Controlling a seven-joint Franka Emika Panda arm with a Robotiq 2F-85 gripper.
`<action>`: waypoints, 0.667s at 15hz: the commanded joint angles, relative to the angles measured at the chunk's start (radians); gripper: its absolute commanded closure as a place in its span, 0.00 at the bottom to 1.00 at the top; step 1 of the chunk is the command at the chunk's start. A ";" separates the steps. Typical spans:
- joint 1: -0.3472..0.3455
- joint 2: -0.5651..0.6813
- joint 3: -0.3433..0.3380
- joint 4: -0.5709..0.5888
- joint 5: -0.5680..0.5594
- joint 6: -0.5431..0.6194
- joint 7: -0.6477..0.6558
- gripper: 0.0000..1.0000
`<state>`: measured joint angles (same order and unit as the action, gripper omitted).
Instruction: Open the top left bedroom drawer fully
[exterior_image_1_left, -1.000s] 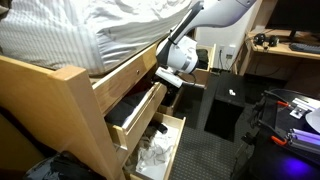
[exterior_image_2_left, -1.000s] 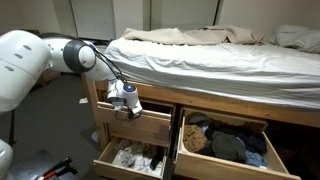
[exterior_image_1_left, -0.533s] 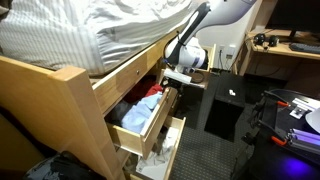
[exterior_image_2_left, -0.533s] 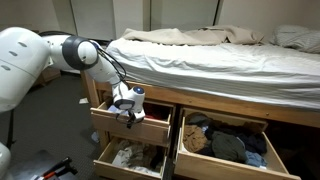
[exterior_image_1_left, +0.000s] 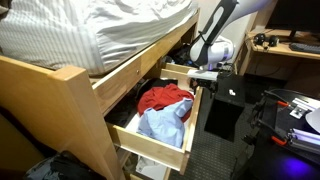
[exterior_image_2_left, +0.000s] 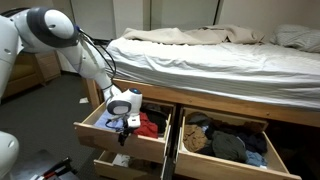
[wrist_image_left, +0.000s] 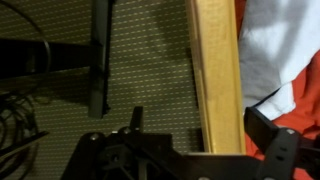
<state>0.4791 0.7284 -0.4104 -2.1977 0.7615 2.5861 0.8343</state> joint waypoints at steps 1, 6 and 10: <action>-0.082 -0.062 0.062 -0.055 -0.172 0.015 0.125 0.00; -0.036 -0.331 -0.020 -0.279 -0.400 0.031 0.362 0.00; 0.199 -0.494 -0.275 -0.433 -0.476 0.129 0.572 0.00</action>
<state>0.5548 0.4145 -0.5529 -2.4613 0.3780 2.6012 1.2625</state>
